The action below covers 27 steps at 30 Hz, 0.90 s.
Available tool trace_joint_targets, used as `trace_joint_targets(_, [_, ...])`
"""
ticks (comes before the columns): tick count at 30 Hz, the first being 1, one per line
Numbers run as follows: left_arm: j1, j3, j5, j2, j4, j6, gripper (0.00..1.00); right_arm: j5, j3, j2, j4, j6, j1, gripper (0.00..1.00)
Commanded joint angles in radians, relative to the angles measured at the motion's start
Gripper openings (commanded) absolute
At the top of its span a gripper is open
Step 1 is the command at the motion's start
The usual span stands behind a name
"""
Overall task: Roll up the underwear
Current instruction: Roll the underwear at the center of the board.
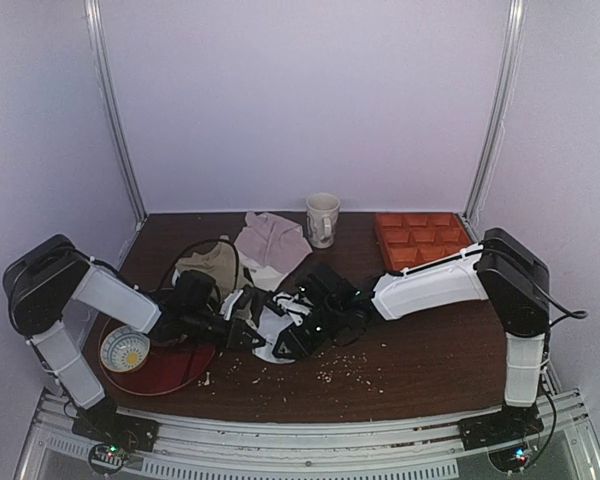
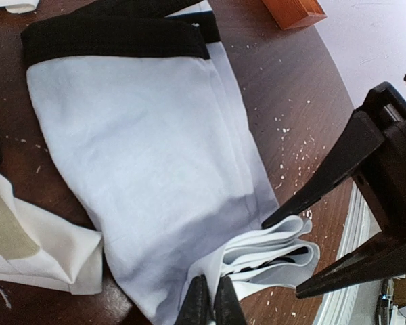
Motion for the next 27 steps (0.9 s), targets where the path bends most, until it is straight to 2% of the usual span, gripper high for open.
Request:
trace_joint_targets(1, [-0.004, -0.014, -0.013, 0.057, -0.076, 0.005, 0.0, 0.002, -0.017, -0.035, 0.017, 0.005, 0.01, 0.4])
trace_joint_targets(23, [-0.003, -0.025, -0.009, 0.048, -0.072, 0.004, 0.0, 0.136, 0.047, 0.042, -0.084, -0.037, 0.06, 0.4])
trace_joint_targets(27, [-0.004, -0.025, -0.009, 0.045, -0.072, 0.003, 0.0, 0.167, 0.054, 0.051, -0.086, -0.033, 0.062, 0.36])
